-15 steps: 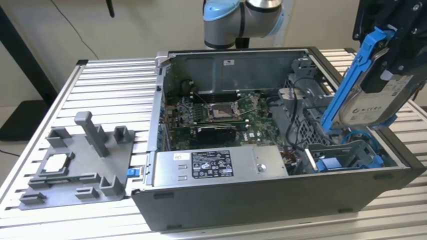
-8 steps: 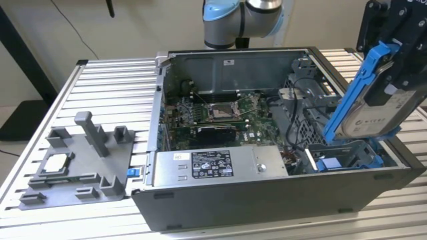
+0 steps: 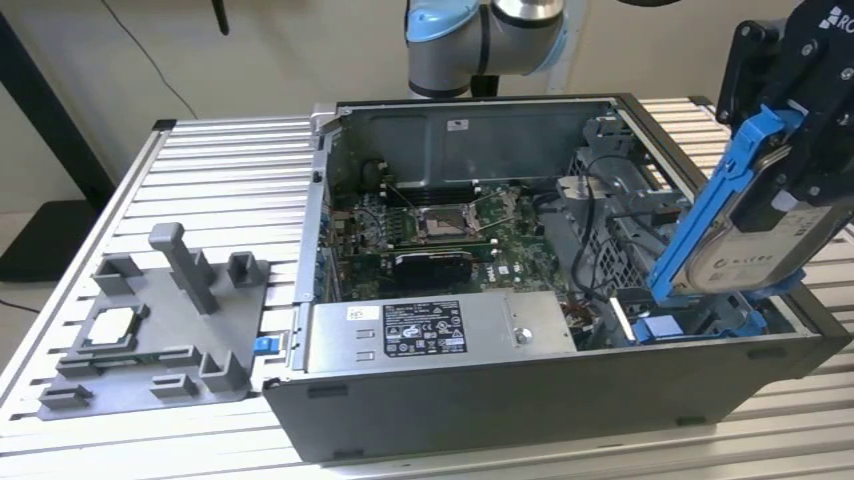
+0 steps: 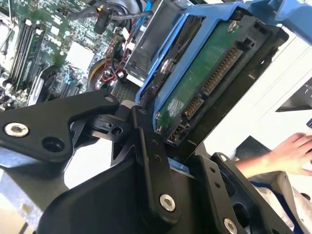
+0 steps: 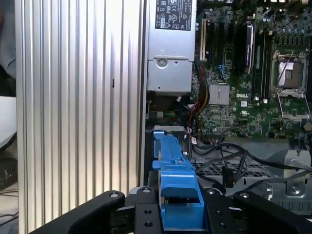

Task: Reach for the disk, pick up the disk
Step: 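Pick up the disk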

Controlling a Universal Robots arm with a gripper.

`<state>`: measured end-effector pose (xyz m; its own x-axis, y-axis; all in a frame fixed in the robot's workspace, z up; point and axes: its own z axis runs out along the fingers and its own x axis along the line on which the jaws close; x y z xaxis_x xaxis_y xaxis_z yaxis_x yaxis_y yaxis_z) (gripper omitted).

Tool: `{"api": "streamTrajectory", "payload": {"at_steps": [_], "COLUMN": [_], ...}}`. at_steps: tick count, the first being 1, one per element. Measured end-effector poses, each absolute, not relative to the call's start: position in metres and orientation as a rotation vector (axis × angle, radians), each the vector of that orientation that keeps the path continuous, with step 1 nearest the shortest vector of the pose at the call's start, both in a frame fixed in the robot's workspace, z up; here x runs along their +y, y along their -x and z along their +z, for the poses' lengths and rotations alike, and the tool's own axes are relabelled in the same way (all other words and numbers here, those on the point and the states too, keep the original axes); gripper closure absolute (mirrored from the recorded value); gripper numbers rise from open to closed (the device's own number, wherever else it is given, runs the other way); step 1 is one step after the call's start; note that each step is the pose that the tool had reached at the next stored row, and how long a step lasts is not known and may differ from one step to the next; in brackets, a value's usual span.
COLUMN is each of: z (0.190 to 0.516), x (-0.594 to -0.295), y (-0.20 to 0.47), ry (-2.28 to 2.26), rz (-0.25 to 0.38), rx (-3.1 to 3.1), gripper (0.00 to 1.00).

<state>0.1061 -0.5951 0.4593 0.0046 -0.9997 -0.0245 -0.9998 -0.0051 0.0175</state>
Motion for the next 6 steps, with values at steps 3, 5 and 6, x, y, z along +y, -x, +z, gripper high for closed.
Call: {"api": "streamTrajectory", "payload": {"at_steps": [3, 5, 6], "z": [0.4592, 0.4592, 0.4593], "x": [-0.5952, -0.5953, -0.5953], "y": [-0.1061, -0.1061, -0.1061], "ry": [2.223, 2.223, 2.223], "rz": [0.047, 0.047, 0.047], "rx": [2.212, 2.212, 2.212], "gripper": [1.0, 1.0, 1.0]}}
